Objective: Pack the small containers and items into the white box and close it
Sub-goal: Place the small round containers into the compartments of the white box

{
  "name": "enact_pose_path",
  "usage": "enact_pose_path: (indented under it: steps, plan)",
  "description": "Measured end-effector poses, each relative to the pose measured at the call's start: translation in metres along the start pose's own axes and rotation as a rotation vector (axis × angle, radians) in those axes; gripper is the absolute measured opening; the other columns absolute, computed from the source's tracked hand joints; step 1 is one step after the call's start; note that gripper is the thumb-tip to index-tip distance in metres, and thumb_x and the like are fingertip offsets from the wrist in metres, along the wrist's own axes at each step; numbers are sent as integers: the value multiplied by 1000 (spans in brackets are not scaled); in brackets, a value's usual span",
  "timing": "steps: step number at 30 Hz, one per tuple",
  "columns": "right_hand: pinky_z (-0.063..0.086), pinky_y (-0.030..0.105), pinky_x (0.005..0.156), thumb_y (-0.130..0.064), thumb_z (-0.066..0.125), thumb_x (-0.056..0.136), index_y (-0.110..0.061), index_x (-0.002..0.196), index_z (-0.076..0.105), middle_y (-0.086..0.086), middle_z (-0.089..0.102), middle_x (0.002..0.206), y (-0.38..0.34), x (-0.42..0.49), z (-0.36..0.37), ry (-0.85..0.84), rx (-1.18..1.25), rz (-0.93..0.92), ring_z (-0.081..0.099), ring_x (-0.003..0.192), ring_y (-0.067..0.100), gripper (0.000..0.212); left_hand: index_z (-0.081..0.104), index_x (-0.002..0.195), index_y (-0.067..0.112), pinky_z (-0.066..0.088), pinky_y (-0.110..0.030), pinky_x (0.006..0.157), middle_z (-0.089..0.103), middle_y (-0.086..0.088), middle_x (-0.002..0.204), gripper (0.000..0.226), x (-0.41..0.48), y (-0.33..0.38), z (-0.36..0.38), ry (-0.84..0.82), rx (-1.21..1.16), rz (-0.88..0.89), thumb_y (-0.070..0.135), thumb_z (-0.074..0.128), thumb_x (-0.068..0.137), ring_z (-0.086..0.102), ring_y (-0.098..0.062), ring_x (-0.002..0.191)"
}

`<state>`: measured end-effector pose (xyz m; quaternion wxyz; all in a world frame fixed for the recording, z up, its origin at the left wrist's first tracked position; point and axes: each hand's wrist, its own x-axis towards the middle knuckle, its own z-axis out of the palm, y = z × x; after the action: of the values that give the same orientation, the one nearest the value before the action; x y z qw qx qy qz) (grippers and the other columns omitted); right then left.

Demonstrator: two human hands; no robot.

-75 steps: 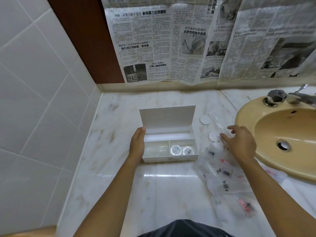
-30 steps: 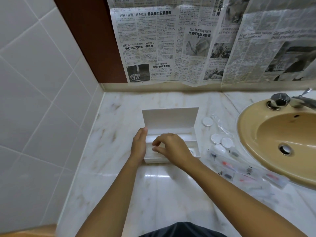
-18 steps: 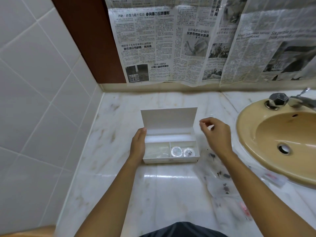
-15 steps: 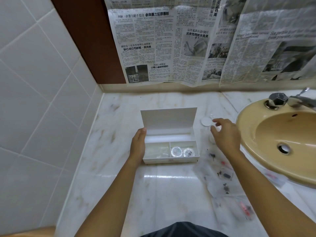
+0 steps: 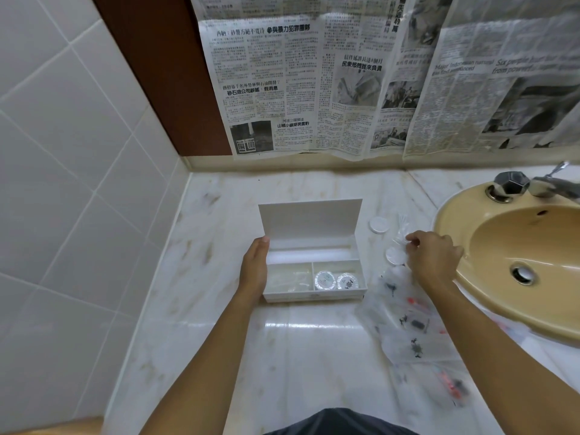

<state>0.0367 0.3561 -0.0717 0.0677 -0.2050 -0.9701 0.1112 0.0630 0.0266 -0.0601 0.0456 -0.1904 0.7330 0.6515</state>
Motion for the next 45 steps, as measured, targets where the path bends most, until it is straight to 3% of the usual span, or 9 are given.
enact_pose_path:
  steps: [7,12,15,22,27,33,37,41,45]
  plan:
    - [44,45,88,-19,66,90,-21,99,74,-3,73,90,-9,-13,-28,103,419,-5,58,82,22,12,59,120,27,34,-11,91,61,23,113,25,0,0,0,5,3,1,34,39,106,52,12,105]
    - [47,16,67,-15,71,87,-19,89,76,-12,73,88,-33,-42,-62,-79,801,-58,59,69,14,7,58,121,27,33,1,80,59,25,111,24,-2,3,0,7,1,1,32,38,107,52,12,103]
    - [42,12,66,-14,73,85,-20,85,75,-13,70,90,-51,-62,-62,-188,797,-182,55,71,13,7,54,118,30,32,4,75,54,32,105,20,-3,6,1,9,4,-1,31,38,107,47,21,95]
    - [40,15,70,-18,72,84,-25,84,77,-14,67,82,-110,-100,-45,-356,639,-492,54,70,-3,8,55,122,30,32,-12,92,56,28,107,23,-3,4,2,21,7,9,34,39,106,50,12,100]
    - [45,38,83,-24,67,88,-27,89,76,-6,69,91,-145,-115,-29,-341,425,-678,62,88,18,9,62,119,23,36,-4,80,63,19,110,30,-1,2,-1,10,29,13,37,39,106,54,11,101]
    - [32,33,68,-18,64,88,-25,89,76,-3,72,85,-162,-124,-9,-246,235,-812,60,82,26,13,61,104,22,38,-8,77,63,16,97,25,0,1,0,13,28,19,34,40,105,56,6,92]
    - [43,36,78,-19,58,93,-23,101,76,-3,76,94,-158,-117,-10,-346,294,-750,62,90,25,21,63,109,21,39,-9,79,65,15,103,26,1,0,-1,11,23,28,34,40,105,57,6,97]
    - [50,19,73,-24,62,92,-24,99,77,-13,75,88,-143,-103,-29,-392,624,-555,60,68,-5,17,63,116,24,40,-6,78,65,17,108,28,0,1,-1,5,22,25,35,39,106,57,8,102]
    - [40,8,64,-15,63,89,-22,91,76,-16,68,76,-111,-74,-39,-198,763,-349,57,65,-7,15,57,116,30,34,4,76,58,29,107,21,-2,4,-1,9,16,16,33,38,107,51,17,100]
